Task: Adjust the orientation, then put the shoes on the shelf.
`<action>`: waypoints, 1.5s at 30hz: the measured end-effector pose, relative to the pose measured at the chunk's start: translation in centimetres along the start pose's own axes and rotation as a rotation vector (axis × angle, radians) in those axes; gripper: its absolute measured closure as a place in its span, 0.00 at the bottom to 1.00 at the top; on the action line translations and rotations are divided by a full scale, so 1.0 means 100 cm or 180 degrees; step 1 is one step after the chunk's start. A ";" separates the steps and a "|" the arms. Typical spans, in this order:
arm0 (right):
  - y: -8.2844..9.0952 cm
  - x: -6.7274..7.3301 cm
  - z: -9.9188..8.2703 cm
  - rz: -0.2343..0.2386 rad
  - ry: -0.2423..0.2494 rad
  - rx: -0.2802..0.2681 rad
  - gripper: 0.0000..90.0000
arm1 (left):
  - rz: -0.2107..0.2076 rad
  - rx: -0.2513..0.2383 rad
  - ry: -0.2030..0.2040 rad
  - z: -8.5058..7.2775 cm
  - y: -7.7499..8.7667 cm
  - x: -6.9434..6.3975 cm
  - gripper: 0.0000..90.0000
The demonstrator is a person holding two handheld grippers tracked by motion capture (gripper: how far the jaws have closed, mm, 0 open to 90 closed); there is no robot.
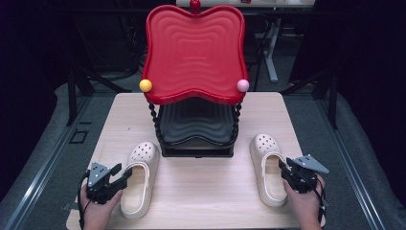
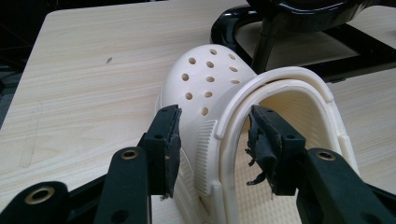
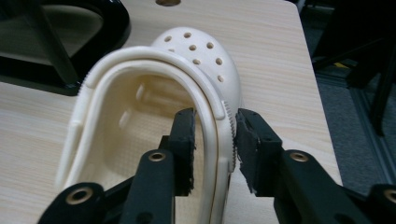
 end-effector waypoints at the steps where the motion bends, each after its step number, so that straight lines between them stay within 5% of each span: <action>1: -0.001 0.000 0.000 -0.0018 0.0007 0.0008 0.79 | -0.0001 0.0001 0.0000 0.000 0.000 0.000 0.59; 7: 0.004 0.004 0.001 0.0018 0.0070 0.0166 0.83 | -0.0004 0.0003 -0.0002 0.000 0.000 0.000 0.59; 21: 0.011 0.046 0.005 0.0329 0.0344 0.0137 0.84 | -0.0006 0.0005 -0.0010 0.000 0.000 0.000 0.59; 27: 0.011 0.045 0.004 0.0417 0.0254 0.0057 0.79 | -0.0007 0.0019 -0.0037 0.000 0.001 -0.001 0.59; 34: 0.019 0.044 0.011 0.0387 0.0306 -0.0097 0.73 | -0.0066 0.0020 -0.0036 0.001 0.004 -0.005 0.60; 45: 0.018 0.053 0.016 0.0314 0.0642 -0.0171 0.72 | -0.0041 0.0110 -0.0181 -0.001 -0.001 -0.010 0.61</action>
Point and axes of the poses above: each handheld gripper's, and its own axes: y roughly backward along the jaws, z roughly out of its top, x roughly to its left, the point moved 8 cm from there along -y, roughly forward along the jaws, and after that the axes turned 7 degrees about y, right-handed, at the moved point
